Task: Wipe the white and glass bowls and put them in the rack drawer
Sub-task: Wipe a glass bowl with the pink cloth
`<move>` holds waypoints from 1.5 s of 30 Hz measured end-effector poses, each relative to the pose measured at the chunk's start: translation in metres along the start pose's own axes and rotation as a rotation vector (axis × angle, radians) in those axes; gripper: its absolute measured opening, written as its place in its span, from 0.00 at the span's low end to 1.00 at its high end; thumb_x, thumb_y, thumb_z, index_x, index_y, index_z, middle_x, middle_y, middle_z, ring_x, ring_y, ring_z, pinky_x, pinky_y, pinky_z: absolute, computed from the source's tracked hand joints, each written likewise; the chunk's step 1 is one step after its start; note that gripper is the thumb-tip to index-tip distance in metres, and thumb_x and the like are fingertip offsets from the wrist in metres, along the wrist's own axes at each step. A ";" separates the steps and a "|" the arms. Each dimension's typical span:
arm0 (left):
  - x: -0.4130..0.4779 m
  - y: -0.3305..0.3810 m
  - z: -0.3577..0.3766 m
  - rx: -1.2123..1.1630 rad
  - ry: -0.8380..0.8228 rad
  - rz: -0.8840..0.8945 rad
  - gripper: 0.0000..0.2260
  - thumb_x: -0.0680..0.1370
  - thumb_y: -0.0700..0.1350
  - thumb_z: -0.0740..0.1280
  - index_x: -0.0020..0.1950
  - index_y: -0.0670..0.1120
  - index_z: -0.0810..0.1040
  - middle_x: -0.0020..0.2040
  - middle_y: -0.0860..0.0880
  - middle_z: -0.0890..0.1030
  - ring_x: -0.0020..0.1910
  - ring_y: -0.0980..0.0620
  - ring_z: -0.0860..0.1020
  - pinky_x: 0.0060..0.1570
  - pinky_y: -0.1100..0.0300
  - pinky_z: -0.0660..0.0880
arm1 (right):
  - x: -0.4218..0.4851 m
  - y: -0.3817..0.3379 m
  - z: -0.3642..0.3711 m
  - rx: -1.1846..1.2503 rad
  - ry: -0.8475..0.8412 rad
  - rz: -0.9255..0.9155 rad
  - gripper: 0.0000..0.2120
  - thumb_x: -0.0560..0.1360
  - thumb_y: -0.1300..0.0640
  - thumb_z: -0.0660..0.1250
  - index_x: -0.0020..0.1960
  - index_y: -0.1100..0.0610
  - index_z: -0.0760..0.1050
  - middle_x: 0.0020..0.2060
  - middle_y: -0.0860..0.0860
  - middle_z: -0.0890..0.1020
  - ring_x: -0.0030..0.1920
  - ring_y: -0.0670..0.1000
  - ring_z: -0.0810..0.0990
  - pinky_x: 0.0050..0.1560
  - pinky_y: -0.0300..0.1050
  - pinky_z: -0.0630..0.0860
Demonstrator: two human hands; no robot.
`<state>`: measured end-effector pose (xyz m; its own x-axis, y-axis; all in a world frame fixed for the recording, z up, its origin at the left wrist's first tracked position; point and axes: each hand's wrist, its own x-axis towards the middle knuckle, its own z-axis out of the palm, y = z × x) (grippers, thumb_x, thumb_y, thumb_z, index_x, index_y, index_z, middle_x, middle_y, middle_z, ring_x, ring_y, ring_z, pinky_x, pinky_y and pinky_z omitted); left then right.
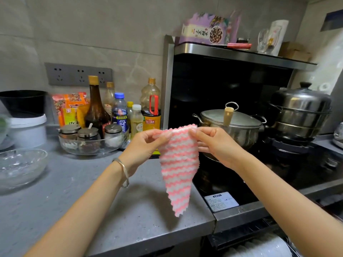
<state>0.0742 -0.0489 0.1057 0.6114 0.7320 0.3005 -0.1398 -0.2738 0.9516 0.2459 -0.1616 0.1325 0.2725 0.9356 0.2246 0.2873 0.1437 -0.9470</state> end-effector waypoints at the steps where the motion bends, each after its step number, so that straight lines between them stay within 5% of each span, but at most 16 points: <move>1: 0.006 0.001 0.001 0.002 0.023 0.010 0.11 0.74 0.50 0.70 0.52 0.45 0.83 0.46 0.53 0.84 0.45 0.61 0.81 0.42 0.73 0.73 | 0.004 0.002 0.000 -0.001 0.021 0.002 0.12 0.77 0.51 0.65 0.54 0.57 0.81 0.49 0.52 0.85 0.52 0.49 0.84 0.55 0.41 0.79; 9: 0.041 0.013 0.004 -0.007 0.068 0.094 0.05 0.74 0.42 0.72 0.49 0.43 0.80 0.42 0.52 0.84 0.40 0.61 0.82 0.41 0.68 0.78 | 0.019 -0.001 -0.006 -0.006 0.084 -0.051 0.12 0.79 0.55 0.63 0.59 0.59 0.79 0.50 0.54 0.85 0.51 0.49 0.84 0.51 0.37 0.79; 13: 0.005 -0.013 -0.004 0.130 -0.144 0.010 0.03 0.74 0.40 0.71 0.45 0.47 0.81 0.36 0.52 0.84 0.35 0.61 0.81 0.36 0.68 0.76 | -0.013 0.029 -0.010 -0.040 -0.064 0.096 0.13 0.77 0.56 0.65 0.59 0.60 0.79 0.50 0.55 0.85 0.52 0.52 0.84 0.54 0.43 0.80; 19: -0.050 -0.062 -0.003 0.290 -0.550 -0.324 0.01 0.75 0.41 0.71 0.44 0.44 0.82 0.30 0.53 0.79 0.28 0.62 0.75 0.33 0.69 0.74 | -0.064 0.081 0.006 -0.008 -0.364 0.375 0.08 0.75 0.61 0.69 0.49 0.66 0.79 0.34 0.52 0.82 0.36 0.47 0.81 0.45 0.42 0.80; 23: -0.037 -0.083 0.006 0.412 -0.371 -0.277 0.02 0.74 0.43 0.72 0.43 0.45 0.81 0.31 0.51 0.79 0.28 0.59 0.74 0.29 0.67 0.74 | -0.053 0.099 0.008 -0.054 -0.224 0.370 0.03 0.76 0.63 0.67 0.44 0.62 0.78 0.28 0.50 0.80 0.29 0.44 0.78 0.37 0.40 0.79; 28: -0.006 -0.100 0.022 0.557 -0.206 -0.117 0.04 0.74 0.43 0.72 0.46 0.43 0.82 0.27 0.55 0.77 0.20 0.64 0.71 0.22 0.70 0.68 | -0.024 0.119 0.003 -0.421 -0.048 0.233 0.06 0.75 0.60 0.70 0.46 0.64 0.81 0.30 0.48 0.81 0.27 0.41 0.77 0.34 0.37 0.74; 34: 0.008 -0.114 0.025 0.796 -0.196 -0.022 0.14 0.74 0.48 0.72 0.58 0.49 0.79 0.55 0.51 0.80 0.51 0.53 0.76 0.49 0.63 0.70 | -0.009 0.127 0.003 -0.734 -0.120 0.243 0.09 0.73 0.53 0.73 0.50 0.55 0.78 0.38 0.45 0.77 0.36 0.41 0.73 0.36 0.32 0.68; 38: 0.007 -0.114 0.026 0.909 -0.474 0.047 0.26 0.76 0.52 0.69 0.72 0.49 0.67 0.70 0.51 0.71 0.69 0.51 0.67 0.66 0.60 0.63 | -0.003 0.116 0.005 -0.717 -0.197 0.245 0.06 0.74 0.55 0.71 0.44 0.57 0.76 0.37 0.50 0.76 0.37 0.46 0.73 0.38 0.37 0.67; 40: 0.007 -0.112 0.027 0.780 -0.513 0.014 0.23 0.76 0.51 0.69 0.70 0.48 0.70 0.65 0.50 0.75 0.64 0.52 0.72 0.64 0.59 0.67 | -0.004 0.102 0.008 -0.563 -0.207 0.240 0.05 0.76 0.57 0.68 0.47 0.58 0.74 0.41 0.52 0.78 0.42 0.49 0.75 0.44 0.41 0.70; 42: 0.007 -0.103 0.023 0.609 -0.476 -0.002 0.14 0.75 0.53 0.70 0.56 0.48 0.79 0.46 0.54 0.79 0.46 0.57 0.77 0.49 0.61 0.72 | -0.005 0.088 0.012 -0.345 -0.218 0.249 0.04 0.78 0.60 0.66 0.49 0.59 0.71 0.43 0.55 0.80 0.44 0.50 0.77 0.47 0.44 0.73; 45: 0.002 -0.076 0.003 0.479 -0.488 -0.065 0.12 0.74 0.55 0.71 0.40 0.46 0.79 0.31 0.58 0.73 0.31 0.60 0.70 0.34 0.67 0.66 | -0.009 0.067 0.015 -0.141 -0.190 0.208 0.07 0.78 0.62 0.65 0.53 0.62 0.70 0.45 0.61 0.80 0.44 0.54 0.78 0.49 0.48 0.76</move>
<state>0.0881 -0.0286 0.0334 0.9033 0.4227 0.0731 0.2004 -0.5664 0.7994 0.2489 -0.1560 0.0635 0.1664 0.9856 -0.0304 0.3716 -0.0913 -0.9239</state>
